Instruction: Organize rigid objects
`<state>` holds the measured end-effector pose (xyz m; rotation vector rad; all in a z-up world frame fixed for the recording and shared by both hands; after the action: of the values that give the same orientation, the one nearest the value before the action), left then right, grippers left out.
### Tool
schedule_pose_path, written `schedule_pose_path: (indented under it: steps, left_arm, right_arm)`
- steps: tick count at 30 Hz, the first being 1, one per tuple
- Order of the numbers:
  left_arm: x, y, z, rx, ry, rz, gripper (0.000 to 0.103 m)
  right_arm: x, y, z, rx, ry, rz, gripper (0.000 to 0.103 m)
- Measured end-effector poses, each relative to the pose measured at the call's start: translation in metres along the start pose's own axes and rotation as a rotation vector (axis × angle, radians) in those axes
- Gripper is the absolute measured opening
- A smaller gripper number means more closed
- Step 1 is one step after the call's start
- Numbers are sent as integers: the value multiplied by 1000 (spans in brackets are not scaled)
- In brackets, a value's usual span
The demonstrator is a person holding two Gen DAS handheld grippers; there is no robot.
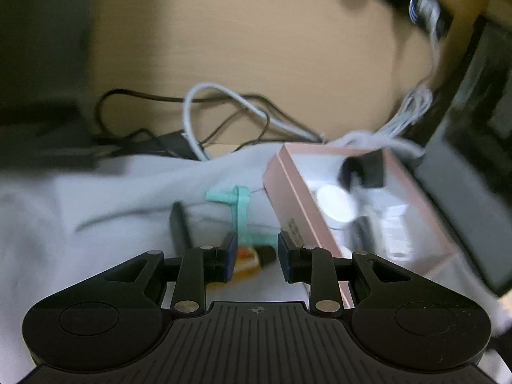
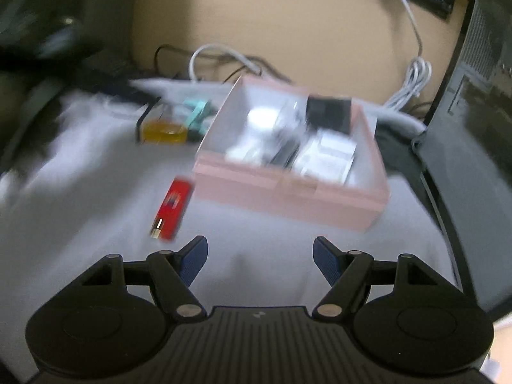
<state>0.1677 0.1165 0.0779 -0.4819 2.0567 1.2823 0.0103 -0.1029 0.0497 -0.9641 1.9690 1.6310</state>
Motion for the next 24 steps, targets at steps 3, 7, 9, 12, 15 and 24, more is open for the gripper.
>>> schedule_pose_path:
  steps: [3, 7, 9, 12, 15, 24]
  left_arm:
    - [-11, -38, -4, -77, -37, 61, 30]
    - [-11, -65, 1, -139, -28, 80, 30]
    - [-7, -74, 3, -147, -35, 94, 28]
    - [-2, -76, -1, -159, -105, 84, 22]
    - [6, -64, 1, -119, -98, 77, 15]
    - [54, 10, 12, -72, -110, 76, 12]
  right_arm:
    - [17, 6, -1, 10, -21, 29, 73]
    - [34, 8, -13, 31, -85, 77, 73]
    - [42, 6, -20, 54, -104, 98, 73]
    - [50, 3, -32, 82, -128, 125, 73]
    - [53, 1, -40, 93, -154, 139, 73]
    - [35, -9, -24, 29, -120, 108, 73]
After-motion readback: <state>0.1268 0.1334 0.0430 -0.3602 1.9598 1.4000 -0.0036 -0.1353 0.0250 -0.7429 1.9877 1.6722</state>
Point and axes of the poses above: each gripper's, at about its wrist camera, not at the fingertips, and y roughly against the way its jaws point, z to its left, x to its underside, the point moved 2 cm from there along -y, roughly the way its jaws point, and after that the axes turned 8 degrees about x, right-handed, at the moved point
